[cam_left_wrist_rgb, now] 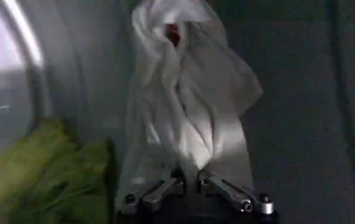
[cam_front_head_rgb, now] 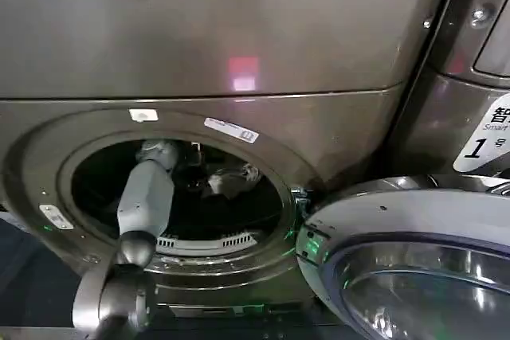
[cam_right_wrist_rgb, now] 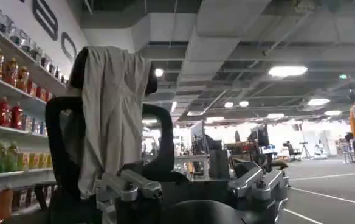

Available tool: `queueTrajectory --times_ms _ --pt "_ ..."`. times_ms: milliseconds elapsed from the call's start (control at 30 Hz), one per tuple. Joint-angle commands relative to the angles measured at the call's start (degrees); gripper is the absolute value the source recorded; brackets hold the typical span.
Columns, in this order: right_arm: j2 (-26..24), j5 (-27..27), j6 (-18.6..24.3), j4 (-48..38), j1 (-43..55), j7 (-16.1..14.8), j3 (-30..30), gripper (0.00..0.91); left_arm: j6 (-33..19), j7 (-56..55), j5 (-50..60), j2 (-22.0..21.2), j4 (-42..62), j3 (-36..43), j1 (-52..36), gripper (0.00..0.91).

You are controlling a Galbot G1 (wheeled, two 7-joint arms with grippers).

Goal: Grasp the clothes from the dryer.

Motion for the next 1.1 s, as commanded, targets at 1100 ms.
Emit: queueTrajectory --times_ms 1100 --pt "0.3 -1.2 2.7 0.8 0.7 -0.2 -1.6 0.907 20.9 -61.2 -63.8 -7.5 -22.3 4.3 17.8 0.0"
